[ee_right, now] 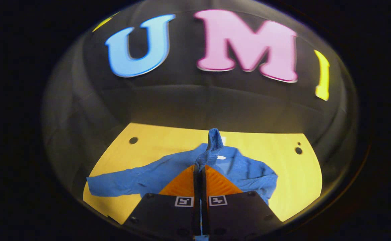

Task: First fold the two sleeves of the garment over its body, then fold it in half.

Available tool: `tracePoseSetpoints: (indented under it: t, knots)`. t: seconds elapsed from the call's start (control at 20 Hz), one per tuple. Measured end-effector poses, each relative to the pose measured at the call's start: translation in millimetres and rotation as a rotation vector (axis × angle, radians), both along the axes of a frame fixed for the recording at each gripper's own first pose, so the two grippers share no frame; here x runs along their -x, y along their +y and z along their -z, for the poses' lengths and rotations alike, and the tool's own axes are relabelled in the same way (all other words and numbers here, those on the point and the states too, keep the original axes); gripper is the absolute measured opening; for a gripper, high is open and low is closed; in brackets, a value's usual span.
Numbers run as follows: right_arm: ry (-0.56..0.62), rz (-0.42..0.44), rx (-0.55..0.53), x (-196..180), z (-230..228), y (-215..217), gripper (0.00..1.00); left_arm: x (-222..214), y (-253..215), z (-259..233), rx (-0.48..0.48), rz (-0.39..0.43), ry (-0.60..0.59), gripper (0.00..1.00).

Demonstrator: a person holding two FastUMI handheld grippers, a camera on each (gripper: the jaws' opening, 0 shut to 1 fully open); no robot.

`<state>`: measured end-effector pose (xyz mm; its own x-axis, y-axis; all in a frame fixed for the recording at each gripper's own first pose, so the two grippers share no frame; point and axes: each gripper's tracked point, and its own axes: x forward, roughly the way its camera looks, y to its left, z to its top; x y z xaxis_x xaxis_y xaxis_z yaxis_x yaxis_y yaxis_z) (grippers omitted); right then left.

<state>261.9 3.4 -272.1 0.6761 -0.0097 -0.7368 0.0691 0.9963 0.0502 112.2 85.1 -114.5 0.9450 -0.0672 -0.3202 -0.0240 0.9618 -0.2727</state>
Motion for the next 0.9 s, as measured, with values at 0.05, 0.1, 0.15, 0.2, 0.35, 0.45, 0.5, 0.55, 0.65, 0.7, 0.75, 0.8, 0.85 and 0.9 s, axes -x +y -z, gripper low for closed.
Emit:
tracePoseSetpoints:
  t: [0.05, 0.1, 0.15, 0.2, 0.35, 0.45, 0.5, 0.55, 0.65, 0.7, 0.75, 0.8, 0.85, 0.9]
  knots:
    - [0.021, -0.049, 0.016, 0.4, 10.3, 25.0, 0.03, 3.1, 13.8, 3.5, 0.005, -0.033, 0.005, 0.76]
    - [0.062, -0.077, 0.025, 1.7, 24.1, 46.0, 0.02, 6.2, 25.9, 6.2, 0.008, -0.065, 0.012, 0.76]
    - [0.084, -0.095, 0.035, 0.9, 42.7, 67.2, 0.02, 9.6, 38.2, 11.1, 0.008, -0.099, 0.021, 0.72]
    - [0.103, -0.097, 0.048, 4.3, 57.2, 79.5, 0.03, 8.4, 46.8, 15.4, 0.005, -0.134, 0.037, 0.76]
    - [0.198, -0.068, 0.077, 25.6, 103.1, 92.4, 0.04, 18.4, 83.1, 38.4, 0.005, -0.207, 0.067, 0.76]
    - [0.251, -0.05, 0.063, 34.8, 120.6, 99.7, 0.31, 19.9, 101.8, 51.1, 0.004, -0.231, 0.084, 0.76]
    - [0.251, -0.048, 0.051, 37.0, 120.1, 101.7, 0.41, 13.7, 104.7, 58.0, 0.015, -0.223, 0.091, 0.76]
    - [0.23, -0.04, 0.066, 34.0, 121.2, 99.8, 0.41, 8.4, 106.2, 66.8, 0.029, -0.2, 0.105, 0.77]
    - [0.161, -0.039, 0.078, 28.5, 100.7, 91.6, 0.78, -3.2, 115.5, 94.8, 0.051, -0.17, 0.181, 0.79]
    - [0.129, -0.037, 0.068, 27.5, 87.3, 87.6, 0.96, -7.8, 122.2, 109.4, 0.057, -0.158, 0.229, 0.8]
    - [0.087, -0.027, 0.057, 27.0, 71.0, 82.8, 0.96, -8.9, 129.8, 124.7, 0.061, -0.135, 0.285, 0.8]
    - [0.045, -0.019, 0.048, 26.7, 52.7, 75.7, 0.96, -12.6, 131.8, 141.3, 0.067, -0.111, 0.345, 0.8]
    - [-0.018, -0.01, 0.045, 27.2, 31.8, 64.5, 0.96, -17.8, 136.4, 157.2, 0.075, -0.095, 0.393, 0.81]
    - [-0.103, -0.003, 0.064, 28.3, 10.0, 51.7, 0.93, -20.6, 145.1, 172.7, 0.078, -0.088, 0.442, 0.82]
